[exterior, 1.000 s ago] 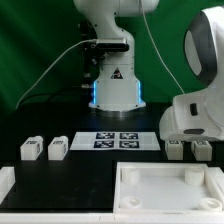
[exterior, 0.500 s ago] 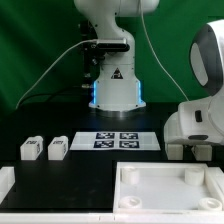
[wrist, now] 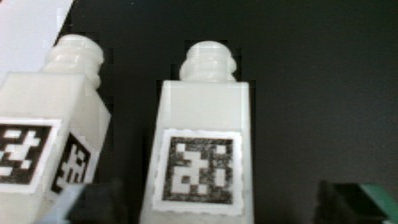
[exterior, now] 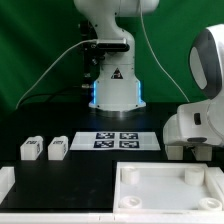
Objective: Assemble one leg
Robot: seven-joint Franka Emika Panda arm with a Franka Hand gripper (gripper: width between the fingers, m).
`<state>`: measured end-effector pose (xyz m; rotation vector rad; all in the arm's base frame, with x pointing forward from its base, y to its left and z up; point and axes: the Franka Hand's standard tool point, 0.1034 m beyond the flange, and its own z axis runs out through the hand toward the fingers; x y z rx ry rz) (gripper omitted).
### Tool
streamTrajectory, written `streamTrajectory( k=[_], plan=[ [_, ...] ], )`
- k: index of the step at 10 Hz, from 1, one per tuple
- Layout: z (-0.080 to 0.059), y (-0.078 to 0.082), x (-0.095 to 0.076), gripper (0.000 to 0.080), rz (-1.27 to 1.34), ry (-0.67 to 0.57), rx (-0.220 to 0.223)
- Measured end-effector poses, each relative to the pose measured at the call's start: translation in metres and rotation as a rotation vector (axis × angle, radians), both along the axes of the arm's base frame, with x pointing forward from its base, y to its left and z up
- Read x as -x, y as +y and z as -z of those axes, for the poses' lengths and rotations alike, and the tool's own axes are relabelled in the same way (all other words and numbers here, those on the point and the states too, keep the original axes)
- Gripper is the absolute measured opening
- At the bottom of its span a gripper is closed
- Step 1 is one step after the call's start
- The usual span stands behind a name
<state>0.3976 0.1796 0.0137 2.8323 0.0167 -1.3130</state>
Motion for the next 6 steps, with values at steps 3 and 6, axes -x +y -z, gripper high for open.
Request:
streamTrajectory(
  k=[3,6],
  plan=[
    [-0.0001,-0.0001,0.0000,0.0290,0.000,0.000,0.000],
    [-0.0001,-0.0001,0.0000,0.0290,0.000,0.000,0.000]
  ],
)
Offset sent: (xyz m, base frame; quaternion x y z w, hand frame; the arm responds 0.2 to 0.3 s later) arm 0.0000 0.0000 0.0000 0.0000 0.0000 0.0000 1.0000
